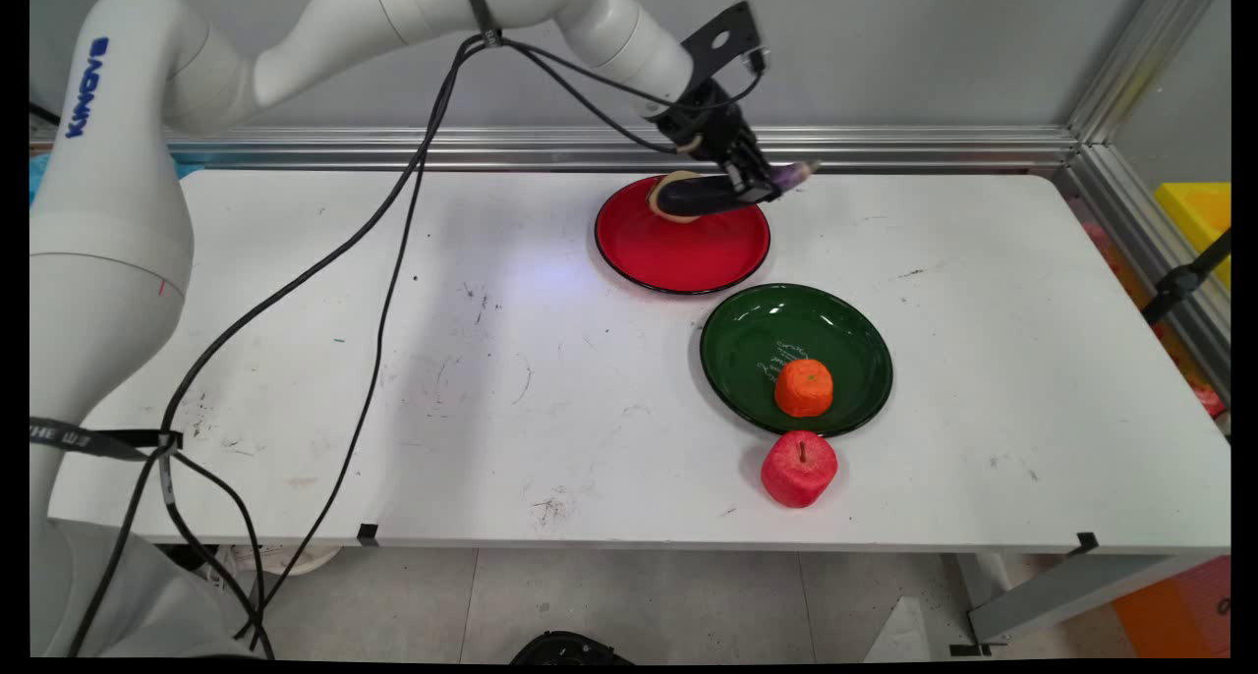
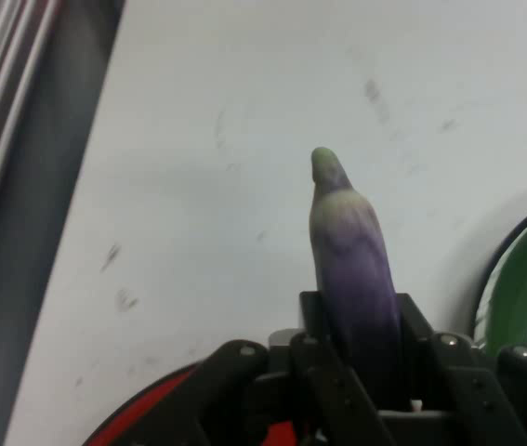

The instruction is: Place the picked object on the green plate

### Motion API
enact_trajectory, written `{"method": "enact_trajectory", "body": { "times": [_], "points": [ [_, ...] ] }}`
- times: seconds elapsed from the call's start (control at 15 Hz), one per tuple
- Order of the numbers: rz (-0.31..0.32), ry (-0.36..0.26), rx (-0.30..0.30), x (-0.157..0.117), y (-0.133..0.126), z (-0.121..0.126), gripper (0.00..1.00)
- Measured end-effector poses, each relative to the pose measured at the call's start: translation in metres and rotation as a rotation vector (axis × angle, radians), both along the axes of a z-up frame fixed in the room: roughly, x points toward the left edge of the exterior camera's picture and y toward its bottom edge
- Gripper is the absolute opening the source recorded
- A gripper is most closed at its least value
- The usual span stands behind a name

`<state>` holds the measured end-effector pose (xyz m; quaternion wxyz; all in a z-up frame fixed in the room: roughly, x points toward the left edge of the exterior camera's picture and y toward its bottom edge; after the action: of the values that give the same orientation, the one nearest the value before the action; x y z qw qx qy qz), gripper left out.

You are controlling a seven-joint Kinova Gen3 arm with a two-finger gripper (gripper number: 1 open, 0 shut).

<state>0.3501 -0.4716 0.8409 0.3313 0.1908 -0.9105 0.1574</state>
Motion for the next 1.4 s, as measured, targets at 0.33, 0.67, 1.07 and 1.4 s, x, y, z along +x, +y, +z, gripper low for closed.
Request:
{"method": "enact_trajectory", "body": {
  "times": [0.33, 0.67, 1.07, 1.4],
  "points": [
    [-0.003, 0.043, 0.014, -0.034, 0.021, 0.022, 0.00],
    [0.002, 0.068, 0.025, -0.059, 0.038, 0.029, 0.00],
    [0.010, 0.066, 0.035, -0.083, 0.065, 0.008, 0.00],
    [0.017, 0.051, 0.036, -0.094, 0.077, -0.023, 0.00]
  ]
}}
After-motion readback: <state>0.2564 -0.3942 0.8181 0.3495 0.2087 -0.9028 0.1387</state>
